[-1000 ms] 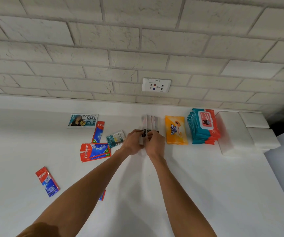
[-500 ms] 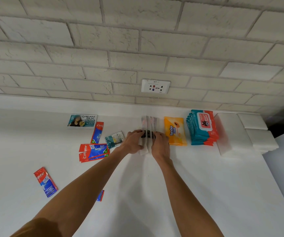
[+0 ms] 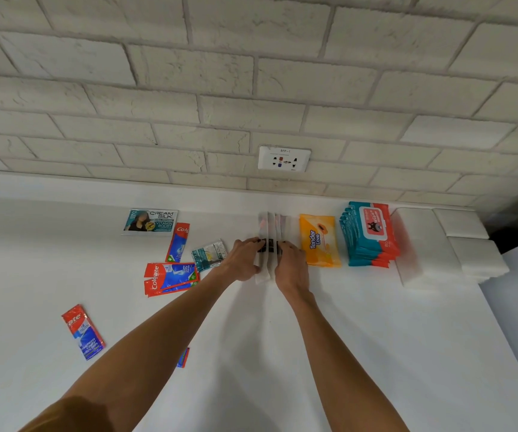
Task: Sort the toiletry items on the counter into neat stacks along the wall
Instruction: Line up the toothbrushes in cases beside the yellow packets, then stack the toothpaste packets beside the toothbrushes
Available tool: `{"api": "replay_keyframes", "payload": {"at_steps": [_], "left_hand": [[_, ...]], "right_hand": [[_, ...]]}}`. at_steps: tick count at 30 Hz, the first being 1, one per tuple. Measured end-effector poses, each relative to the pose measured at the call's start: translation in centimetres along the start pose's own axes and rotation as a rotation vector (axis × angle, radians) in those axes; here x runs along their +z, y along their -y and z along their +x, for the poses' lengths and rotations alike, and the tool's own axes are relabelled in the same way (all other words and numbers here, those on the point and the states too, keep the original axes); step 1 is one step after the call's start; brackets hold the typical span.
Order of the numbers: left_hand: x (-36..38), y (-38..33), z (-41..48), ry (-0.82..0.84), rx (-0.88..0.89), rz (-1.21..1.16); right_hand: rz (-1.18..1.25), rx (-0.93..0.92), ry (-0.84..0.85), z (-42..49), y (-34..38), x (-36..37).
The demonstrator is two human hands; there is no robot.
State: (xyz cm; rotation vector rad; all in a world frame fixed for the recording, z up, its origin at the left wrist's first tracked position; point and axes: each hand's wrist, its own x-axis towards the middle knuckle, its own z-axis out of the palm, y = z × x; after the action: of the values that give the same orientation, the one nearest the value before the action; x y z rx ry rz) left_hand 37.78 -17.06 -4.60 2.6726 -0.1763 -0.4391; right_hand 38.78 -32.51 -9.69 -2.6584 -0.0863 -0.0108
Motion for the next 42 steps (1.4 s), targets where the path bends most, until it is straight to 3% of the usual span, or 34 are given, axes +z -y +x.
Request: {"api": "replay_keyframes", "payload": {"at_steps": [11,26,35,42], "left_hand": [[0.8,-0.2,-1.1,-0.067,-0.025,-0.047],[-1.1,4.4,-7.7,-0.447,-0.123,-0.277],[-1.8,12.6,-15.1,-0.526,-0.381,-0.292],[-2.8,15.8,-17.0,-0.456,-0.379,-0.267]], "right_hand": [[-0.006,0.008,-0.014,-0.9,1.1,-1.3],[0.114,-0.113,-0.114,-5.7,6.4,-3.2],[0.167,-0.25,0.079,-9.8,13.1,0.1],[0.109,-0.253,0.162,-9.5,18.4,2.4]]}}
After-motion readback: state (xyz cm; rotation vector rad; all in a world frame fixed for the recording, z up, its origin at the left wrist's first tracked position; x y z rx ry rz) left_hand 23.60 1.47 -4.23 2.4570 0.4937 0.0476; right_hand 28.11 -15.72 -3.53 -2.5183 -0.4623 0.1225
